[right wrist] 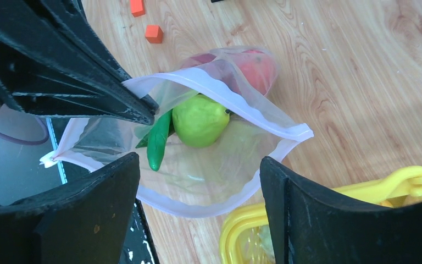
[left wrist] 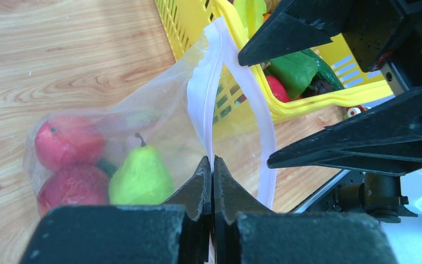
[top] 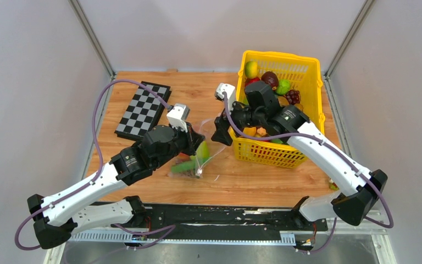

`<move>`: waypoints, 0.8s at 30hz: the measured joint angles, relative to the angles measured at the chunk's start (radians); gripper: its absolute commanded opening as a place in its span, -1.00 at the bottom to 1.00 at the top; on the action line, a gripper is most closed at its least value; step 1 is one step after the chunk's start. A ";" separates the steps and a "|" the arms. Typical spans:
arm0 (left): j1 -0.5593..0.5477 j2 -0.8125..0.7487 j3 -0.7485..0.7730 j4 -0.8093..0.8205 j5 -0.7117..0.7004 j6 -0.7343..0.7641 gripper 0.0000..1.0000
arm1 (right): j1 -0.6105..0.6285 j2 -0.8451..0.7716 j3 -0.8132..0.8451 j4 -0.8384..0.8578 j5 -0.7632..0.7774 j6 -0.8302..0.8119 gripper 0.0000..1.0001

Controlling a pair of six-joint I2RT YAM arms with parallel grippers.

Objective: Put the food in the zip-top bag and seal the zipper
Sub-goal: Place the fake fruit in the zipper food storage bag, then pick up the fake fruit from the bin.

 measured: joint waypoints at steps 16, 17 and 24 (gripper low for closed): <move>0.000 -0.014 0.000 -0.002 -0.019 0.000 -1.00 | -0.003 -0.273 -0.225 0.274 0.289 0.039 0.85; 0.000 -0.018 0.000 -0.002 -0.021 0.000 -1.00 | -0.008 -0.290 -0.239 0.296 0.331 0.051 0.85; 0.000 -0.024 -0.001 -0.002 -0.023 0.000 -1.00 | -0.224 -0.282 -0.257 0.338 0.518 0.166 0.86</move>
